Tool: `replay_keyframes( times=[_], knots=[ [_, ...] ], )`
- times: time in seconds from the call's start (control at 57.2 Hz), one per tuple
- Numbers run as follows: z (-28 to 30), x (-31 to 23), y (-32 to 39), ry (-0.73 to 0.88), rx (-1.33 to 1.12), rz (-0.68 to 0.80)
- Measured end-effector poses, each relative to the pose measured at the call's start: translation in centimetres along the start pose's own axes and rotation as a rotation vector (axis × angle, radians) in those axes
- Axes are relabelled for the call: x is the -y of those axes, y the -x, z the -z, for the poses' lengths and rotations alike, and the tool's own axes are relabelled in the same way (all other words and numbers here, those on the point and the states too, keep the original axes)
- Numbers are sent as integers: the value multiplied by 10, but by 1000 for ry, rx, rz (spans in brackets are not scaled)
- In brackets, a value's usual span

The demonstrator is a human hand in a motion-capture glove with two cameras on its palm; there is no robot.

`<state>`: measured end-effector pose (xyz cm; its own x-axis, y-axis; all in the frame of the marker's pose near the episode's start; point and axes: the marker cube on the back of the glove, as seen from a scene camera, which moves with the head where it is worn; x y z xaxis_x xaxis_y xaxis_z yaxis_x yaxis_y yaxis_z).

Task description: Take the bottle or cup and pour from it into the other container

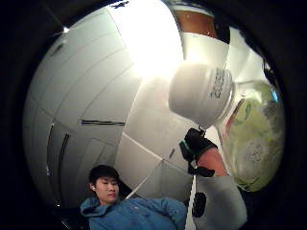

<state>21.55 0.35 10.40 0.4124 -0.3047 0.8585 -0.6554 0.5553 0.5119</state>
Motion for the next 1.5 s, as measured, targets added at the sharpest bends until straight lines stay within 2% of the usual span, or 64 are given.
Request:
replay_keyframes(
  times=[0.035, 0.105, 0.192, 0.332, 0.472, 0.594, 0.717, 0.804, 1.014, 1.154, 1.381, 1.504],
  knots=[
    [0, -4, 0, 28, 0, -34],
    [-3, 0, -2, -16, -3, 26],
    [-4, -1, 1, 50, -6, -61],
    [-9, 7, -4, -39, -13, 73],
    [-16, 14, 2, -30, -48, 31],
    [-23, 14, 15, 128, -167, -54],
    [-35, 36, 32, 228, -351, -70],
    [-45, 51, 43, 359, -515, -111],
    [-77, 82, 59, 715, -1026, -207],
    [-110, 100, 63, 849, -1342, -289],
    [-166, 90, 57, 1137, -1885, -306],
    [-192, 87, 49, 1205, -2044, -340]
  ],
)
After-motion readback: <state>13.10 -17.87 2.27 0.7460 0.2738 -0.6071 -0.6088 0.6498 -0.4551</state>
